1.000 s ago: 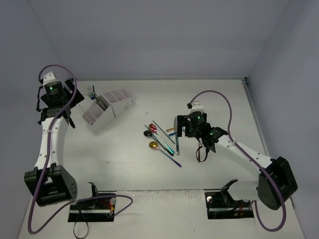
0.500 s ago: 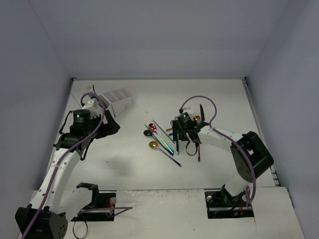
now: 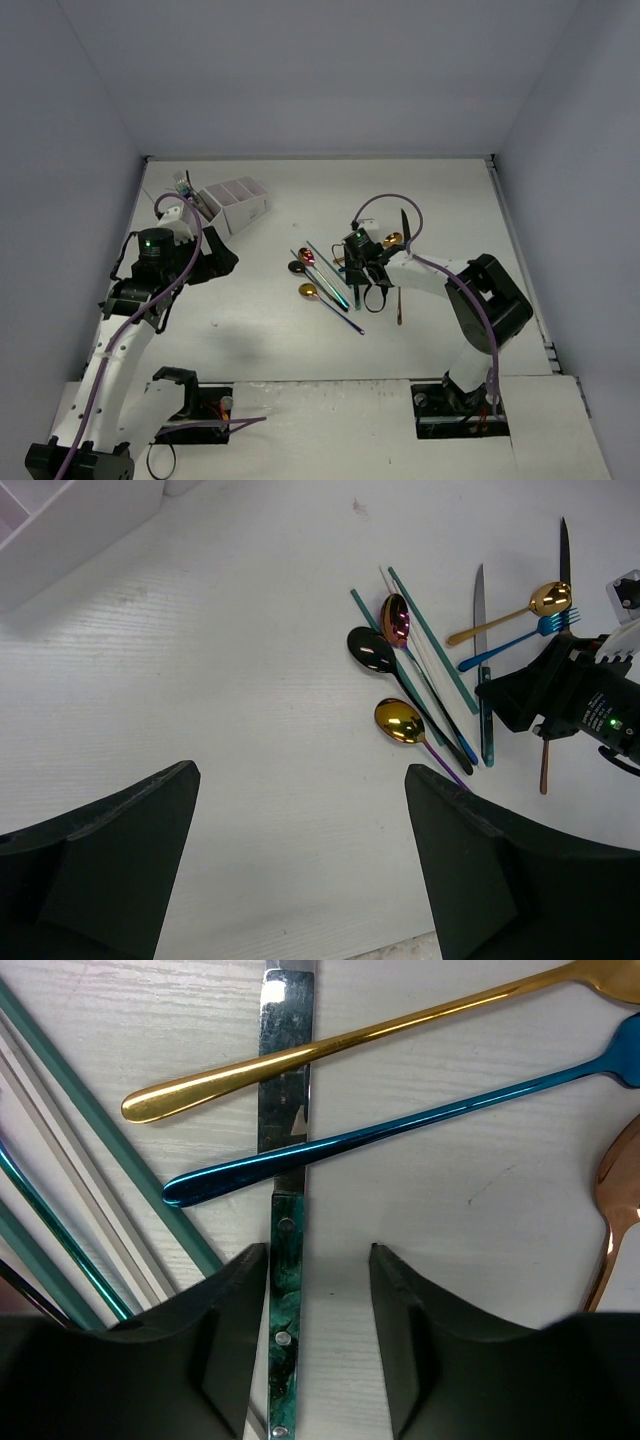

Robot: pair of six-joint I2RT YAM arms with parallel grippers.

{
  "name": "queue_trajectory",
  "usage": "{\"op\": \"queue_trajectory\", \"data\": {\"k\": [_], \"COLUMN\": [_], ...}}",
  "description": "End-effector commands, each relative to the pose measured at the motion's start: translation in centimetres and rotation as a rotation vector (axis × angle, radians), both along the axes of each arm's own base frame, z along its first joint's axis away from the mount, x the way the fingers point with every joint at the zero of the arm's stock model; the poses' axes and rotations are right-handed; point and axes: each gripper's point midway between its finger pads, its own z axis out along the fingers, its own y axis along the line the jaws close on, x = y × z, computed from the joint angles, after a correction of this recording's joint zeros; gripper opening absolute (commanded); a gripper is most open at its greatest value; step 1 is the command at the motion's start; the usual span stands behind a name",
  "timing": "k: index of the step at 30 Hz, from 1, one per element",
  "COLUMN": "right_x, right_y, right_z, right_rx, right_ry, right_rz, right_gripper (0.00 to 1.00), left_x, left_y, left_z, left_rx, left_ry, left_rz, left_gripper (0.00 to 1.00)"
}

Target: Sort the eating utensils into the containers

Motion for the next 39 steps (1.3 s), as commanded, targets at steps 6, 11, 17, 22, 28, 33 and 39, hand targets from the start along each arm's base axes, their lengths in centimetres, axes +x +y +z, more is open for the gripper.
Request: {"op": "queue_trajectory", "data": {"k": [6,11,17,22,28,33,39], "right_x": [0.0,1.0,2.3,2.1,0.9,-0.6,-3.1], "right_y": [-2.0,-1.0,3.3,7.2,11.3,14.6,18.3], "right_z": [-1.1,0.9,5.8,8.8,10.3,12.5,17.4], "right_rx": [-0.064,-0.022,0.091,0.181,0.242,0.278,0.392], "right_ry": [0.029,-0.003,-0.084,-0.11,-0.109,-0.161,-0.277], "right_rz": [-0.079,-0.04,0.097,0.228,0.359,0.462,0.579], "right_gripper": [0.12,0.0,0.0,0.0,0.0,0.0,0.0], "left_x": [0.6,0.7,0.8,0.9,0.9,1.0,2.4], "left_y": [-0.3,-0.5,-0.6,-0.7,-1.2,-2.2,-4.0], "left_z": [1.5,1.3,1.8,2.3,2.9,4.0,5.1], "left_rx": [-0.015,-0.025,-0.033,-0.044,-0.072,-0.129,-0.217], "left_ry": [-0.048,-0.037,-0.045,-0.053,-0.054,-0.063,-0.112], "left_rz": [-0.008,-0.007,-0.007,-0.01,-0.024,-0.05,-0.061], "left_gripper": [0.82,0.82,0.82,0.82,0.82,0.82,0.82]}}
